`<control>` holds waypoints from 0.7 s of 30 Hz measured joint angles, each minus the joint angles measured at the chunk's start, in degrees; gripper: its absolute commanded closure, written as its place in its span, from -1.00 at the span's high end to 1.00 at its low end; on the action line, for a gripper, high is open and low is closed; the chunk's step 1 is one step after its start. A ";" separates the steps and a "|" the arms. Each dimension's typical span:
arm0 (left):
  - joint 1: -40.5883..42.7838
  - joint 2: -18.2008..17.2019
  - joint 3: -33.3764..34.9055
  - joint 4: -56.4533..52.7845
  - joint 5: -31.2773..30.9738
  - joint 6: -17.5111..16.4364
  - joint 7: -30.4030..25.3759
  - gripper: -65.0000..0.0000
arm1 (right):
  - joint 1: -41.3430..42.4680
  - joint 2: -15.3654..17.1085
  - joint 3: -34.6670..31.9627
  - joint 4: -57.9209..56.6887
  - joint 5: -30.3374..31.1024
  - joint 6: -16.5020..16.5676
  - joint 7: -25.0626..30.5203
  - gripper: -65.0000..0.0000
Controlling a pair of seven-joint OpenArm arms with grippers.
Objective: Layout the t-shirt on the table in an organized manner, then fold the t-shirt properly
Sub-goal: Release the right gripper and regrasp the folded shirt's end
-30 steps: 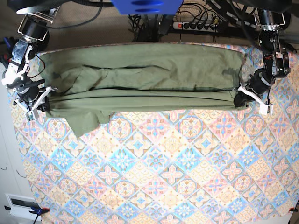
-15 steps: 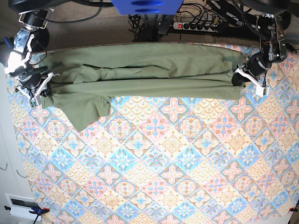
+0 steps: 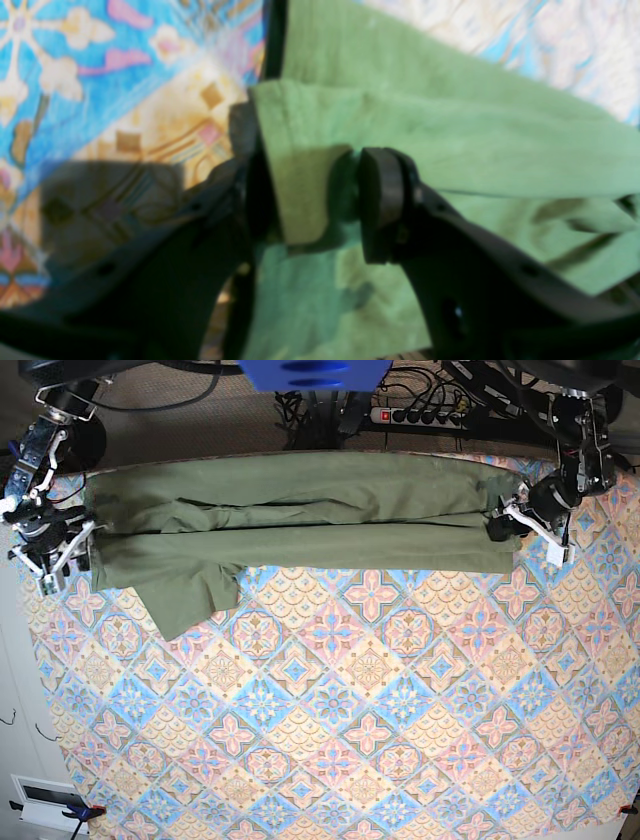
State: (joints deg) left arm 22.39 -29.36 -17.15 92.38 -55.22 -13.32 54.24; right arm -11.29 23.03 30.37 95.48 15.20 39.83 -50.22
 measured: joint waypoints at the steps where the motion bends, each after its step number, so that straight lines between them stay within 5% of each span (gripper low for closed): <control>1: 0.17 0.04 -0.68 1.03 -1.51 -0.07 0.02 -0.15 | 0.04 -0.35 0.39 1.84 -0.24 -0.15 0.02 -0.32; 10: 1.25 4.85 -10.29 6.10 -6.64 0.04 -0.07 -0.14 | 1.03 -1.05 -5.60 6.97 0.02 -0.17 0.00 -0.31; 16: 1.22 6.49 -10.45 6.19 -7.85 0.15 0.22 -0.13 | 14.40 -1.51 -17.42 -3.98 0.13 0.22 -1.66 -0.31; 21: 1.25 6.97 -10.43 6.21 -9.94 -0.07 0.00 -0.13 | 20.22 -1.27 -20.81 -15.52 0.83 0.42 -0.02 -0.31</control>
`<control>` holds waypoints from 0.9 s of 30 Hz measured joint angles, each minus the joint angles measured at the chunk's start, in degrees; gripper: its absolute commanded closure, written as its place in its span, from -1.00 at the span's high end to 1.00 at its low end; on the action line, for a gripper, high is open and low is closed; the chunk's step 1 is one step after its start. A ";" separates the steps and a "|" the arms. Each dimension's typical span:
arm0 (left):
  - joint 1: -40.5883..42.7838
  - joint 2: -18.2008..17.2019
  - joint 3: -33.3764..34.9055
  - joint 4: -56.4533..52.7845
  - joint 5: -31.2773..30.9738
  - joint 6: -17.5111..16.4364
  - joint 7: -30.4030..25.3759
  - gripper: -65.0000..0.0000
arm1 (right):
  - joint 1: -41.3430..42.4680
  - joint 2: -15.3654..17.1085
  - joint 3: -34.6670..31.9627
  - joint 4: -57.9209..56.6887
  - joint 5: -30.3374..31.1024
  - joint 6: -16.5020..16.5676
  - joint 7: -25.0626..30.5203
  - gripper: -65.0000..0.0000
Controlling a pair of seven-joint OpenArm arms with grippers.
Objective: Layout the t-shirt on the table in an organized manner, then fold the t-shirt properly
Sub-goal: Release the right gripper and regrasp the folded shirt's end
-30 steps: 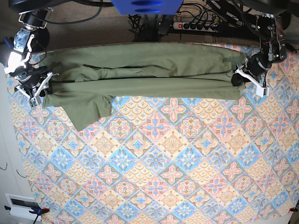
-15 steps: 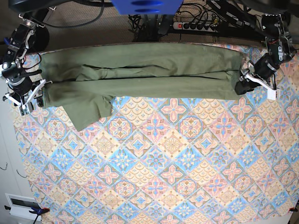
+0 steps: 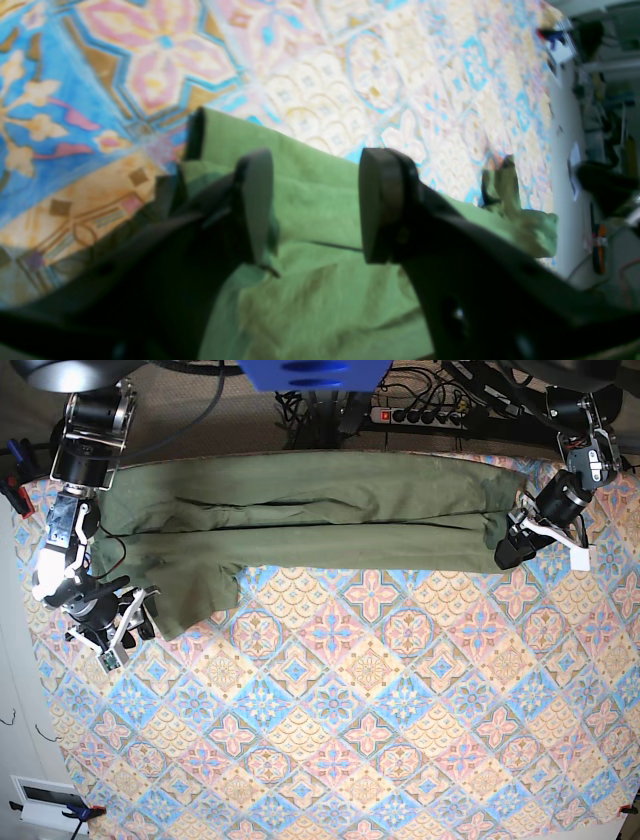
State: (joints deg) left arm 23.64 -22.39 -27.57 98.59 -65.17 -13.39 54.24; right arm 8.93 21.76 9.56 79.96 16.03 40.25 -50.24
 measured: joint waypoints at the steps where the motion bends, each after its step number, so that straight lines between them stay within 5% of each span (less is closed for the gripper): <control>1: 0.04 -0.02 0.00 -0.02 0.39 0.26 0.04 -0.13 | 0.26 -0.07 -0.02 -2.34 -1.20 -0.24 -0.13 -0.31; 8: -0.11 -0.11 0.00 0.00 0.20 0.07 0.02 -0.13 | 6.97 -0.13 -0.09 -14.01 -0.55 -0.39 4.22 -0.19; 27: -1.92 -0.13 0.55 -0.11 0.42 0.07 1.95 -0.13 | 6.58 0.17 -8.07 -23.91 0.68 0.00 11.28 -0.25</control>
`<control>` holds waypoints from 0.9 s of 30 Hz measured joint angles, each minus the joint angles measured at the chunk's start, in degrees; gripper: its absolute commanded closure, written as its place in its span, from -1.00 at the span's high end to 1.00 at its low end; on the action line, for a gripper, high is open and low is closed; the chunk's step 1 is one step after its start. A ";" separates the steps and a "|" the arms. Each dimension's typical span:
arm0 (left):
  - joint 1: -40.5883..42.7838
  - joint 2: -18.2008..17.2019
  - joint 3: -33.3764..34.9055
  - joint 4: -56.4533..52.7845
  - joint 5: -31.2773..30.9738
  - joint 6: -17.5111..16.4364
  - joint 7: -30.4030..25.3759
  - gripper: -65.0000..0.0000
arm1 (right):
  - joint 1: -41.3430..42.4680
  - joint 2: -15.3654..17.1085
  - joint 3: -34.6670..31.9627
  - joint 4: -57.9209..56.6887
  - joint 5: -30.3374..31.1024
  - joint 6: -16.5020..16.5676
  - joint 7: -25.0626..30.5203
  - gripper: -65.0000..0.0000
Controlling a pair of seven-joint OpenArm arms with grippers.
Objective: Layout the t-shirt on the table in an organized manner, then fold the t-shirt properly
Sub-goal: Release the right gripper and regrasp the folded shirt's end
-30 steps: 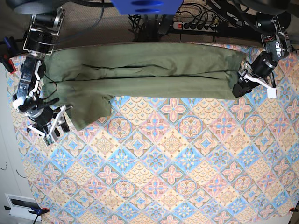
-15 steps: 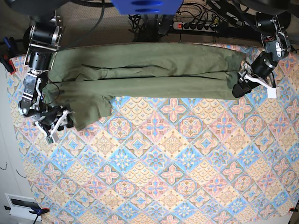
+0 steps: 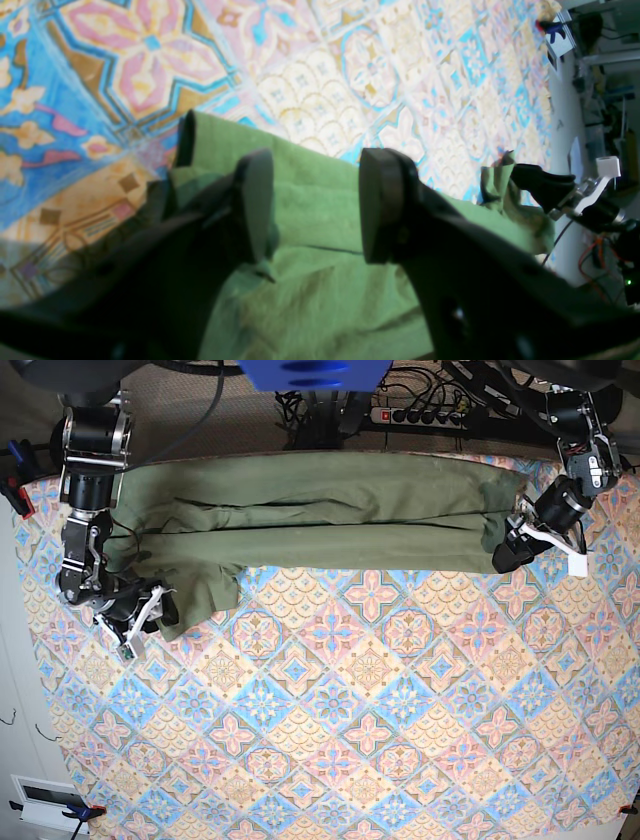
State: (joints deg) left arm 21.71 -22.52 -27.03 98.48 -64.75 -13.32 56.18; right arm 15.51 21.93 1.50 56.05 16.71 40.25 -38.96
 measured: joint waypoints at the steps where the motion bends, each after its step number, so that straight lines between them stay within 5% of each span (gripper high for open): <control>1: -0.13 0.02 0.07 0.00 0.00 -0.02 0.00 -0.13 | 0.02 0.00 -0.44 0.07 0.02 -0.11 0.07 -0.33; 7: -0.13 0.15 0.15 -0.02 0.15 -0.02 0.13 -0.13 | -1.22 0.09 -1.18 2.91 -0.24 -0.98 -0.92 -1.00; 15: -0.24 0.33 0.20 -0.11 0.17 -0.04 0.04 -0.14 | -10.56 -0.50 -1.16 22.40 -0.57 -0.48 -8.72 -0.99; 22: -2.49 0.15 0.20 -5.09 0.52 0.35 0.11 -0.15 | -20.24 -0.46 7.96 42.38 7.19 -0.63 -17.88 -0.99; 27: -2.84 0.31 0.28 -5.86 0.22 0.17 0.20 -0.15 | -26.36 -0.72 11.87 53.59 12.20 -0.02 -17.68 -0.99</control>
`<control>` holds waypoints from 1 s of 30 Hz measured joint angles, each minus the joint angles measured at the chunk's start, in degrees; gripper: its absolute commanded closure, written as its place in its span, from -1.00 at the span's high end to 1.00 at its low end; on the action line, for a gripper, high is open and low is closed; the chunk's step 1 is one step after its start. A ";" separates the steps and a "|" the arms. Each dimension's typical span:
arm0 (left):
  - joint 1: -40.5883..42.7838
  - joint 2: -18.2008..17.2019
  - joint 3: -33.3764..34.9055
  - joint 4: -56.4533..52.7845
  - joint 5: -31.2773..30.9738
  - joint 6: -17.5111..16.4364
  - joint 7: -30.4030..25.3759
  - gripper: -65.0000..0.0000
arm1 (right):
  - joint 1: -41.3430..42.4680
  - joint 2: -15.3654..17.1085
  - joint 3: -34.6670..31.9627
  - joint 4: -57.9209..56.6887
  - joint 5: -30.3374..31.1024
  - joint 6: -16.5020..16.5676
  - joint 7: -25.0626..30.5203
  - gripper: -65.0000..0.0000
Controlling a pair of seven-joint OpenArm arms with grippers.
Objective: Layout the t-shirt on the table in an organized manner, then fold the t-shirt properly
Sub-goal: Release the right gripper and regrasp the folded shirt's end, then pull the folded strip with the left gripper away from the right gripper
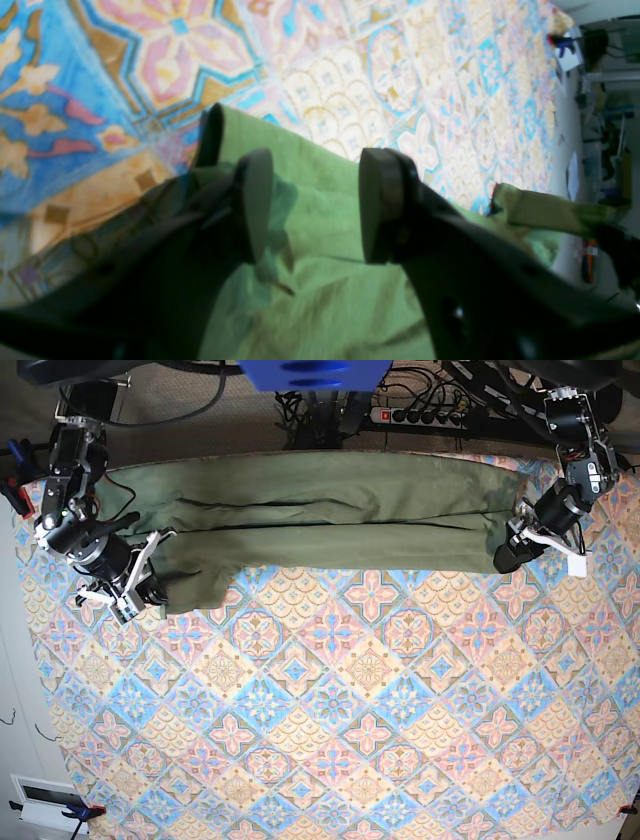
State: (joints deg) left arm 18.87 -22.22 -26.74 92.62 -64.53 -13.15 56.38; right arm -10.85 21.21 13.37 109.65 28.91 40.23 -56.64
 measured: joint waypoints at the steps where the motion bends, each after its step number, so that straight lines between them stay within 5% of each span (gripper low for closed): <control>1: -0.15 -0.02 0.00 -0.02 0.00 0.00 0.00 -0.15 | -1.81 -0.02 1.29 0.90 0.98 -0.07 -0.28 -0.99; 13: -2.12 -0.35 1.86 -0.63 -0.20 -0.11 -0.31 -0.15 | -17.03 0.07 10.16 2.82 17.09 -0.39 -1.05 -0.99; 26: -2.05 -0.33 1.81 -0.81 1.51 -0.02 -0.04 -0.15 | -19.69 0.94 7.37 2.73 13.75 -0.39 -13.09 -0.98; 30: -2.51 -0.31 1.81 -0.81 1.55 0.00 0.00 -0.13 | -18.67 1.05 4.98 2.71 14.27 -0.37 -12.83 -0.97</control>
State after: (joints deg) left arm 16.36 -22.52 -24.93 91.81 -62.98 -13.15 56.38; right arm -29.52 22.26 18.35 112.36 43.18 39.86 -69.47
